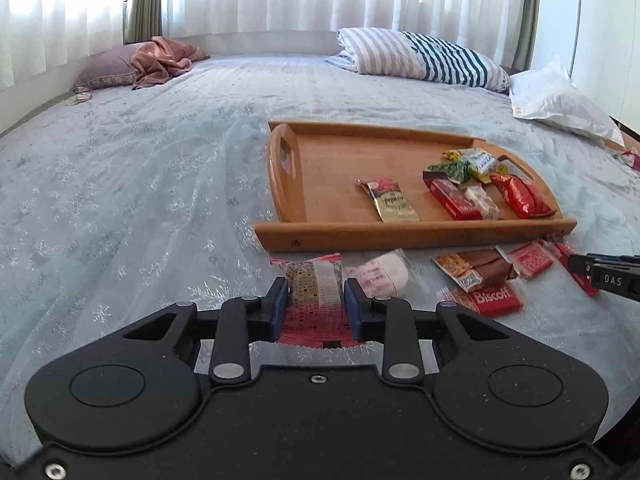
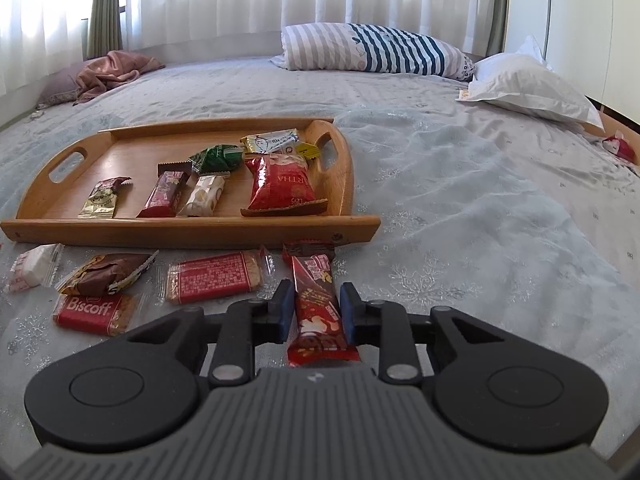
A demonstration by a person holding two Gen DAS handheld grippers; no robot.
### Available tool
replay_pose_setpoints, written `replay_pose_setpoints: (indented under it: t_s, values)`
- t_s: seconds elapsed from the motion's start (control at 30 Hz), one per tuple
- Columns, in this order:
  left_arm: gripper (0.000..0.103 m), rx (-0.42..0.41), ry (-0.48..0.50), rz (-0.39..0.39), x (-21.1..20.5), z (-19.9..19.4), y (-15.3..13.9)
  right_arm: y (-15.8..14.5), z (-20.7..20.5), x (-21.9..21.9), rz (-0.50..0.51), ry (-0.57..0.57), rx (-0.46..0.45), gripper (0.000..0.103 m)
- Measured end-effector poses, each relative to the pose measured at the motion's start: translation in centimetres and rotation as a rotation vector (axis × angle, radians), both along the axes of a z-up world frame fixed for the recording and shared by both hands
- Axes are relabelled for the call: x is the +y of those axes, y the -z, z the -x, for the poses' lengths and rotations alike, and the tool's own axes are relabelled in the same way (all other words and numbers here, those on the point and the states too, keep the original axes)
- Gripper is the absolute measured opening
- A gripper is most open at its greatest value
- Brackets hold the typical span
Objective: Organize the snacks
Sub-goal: 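Carry both snacks onto the wooden tray and open both tools to release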
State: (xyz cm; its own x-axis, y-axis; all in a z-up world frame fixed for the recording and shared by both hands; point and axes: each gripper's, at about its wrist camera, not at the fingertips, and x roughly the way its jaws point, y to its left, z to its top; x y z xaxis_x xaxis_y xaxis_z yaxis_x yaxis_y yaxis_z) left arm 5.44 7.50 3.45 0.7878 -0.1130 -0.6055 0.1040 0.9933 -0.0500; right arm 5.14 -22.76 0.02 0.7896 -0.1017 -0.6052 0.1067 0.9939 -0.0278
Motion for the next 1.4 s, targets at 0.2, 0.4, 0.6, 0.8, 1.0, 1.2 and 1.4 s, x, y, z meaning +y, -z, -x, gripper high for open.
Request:
replay_pose_setpoints:
  t_s: [0.2, 0.4, 0.6, 0.8, 1.0, 1.2, 1.4]
  values:
    - [0.028, -0.023, 0.011, 0.010, -0.1, -0.7, -1.0, -0.2, -0.2, -0.1, -0.018, -0.003, 0.016, 0.027]
    - [0.028, -0.044, 0.029, 0.036, -0.3, -2.0, -2.1, -1.8, 1.1, -0.3, -0.015, 0.026, -0.038, 0.027]
    - [0.028, -0.052, 0.035, 0.043, -0.7, -3.1, -2.4, -2.6, 1.5, -0.7, -0.018, 0.018, -0.039, 0.027]
    - [0.028, -0.037, 0.049, 0.049, -1.3, -3.5, -2.0, -0.7, 1.2, -0.6, -0.019, 0.024, 0.023, 0.048]
    - [0.028, -0.037, 0.048, 0.048, -1.5, -3.7, -1.9, -0.5, 0.8, -0.7, -0.023, 0.029, 0.018, 0.061]
    - [0.028, -0.034, 0.051, 0.048, -1.5, -4.2, -1.8, -0.1, 0.1, -0.9, 0.007, 0.044, 0.051, 0.043]
    - [0.028, -0.035, 0.052, 0.055, -1.5, -5.2, -1.9, -0.7, 0.1, -1.0, -0.031, 0.023, 0.081, 0.027]
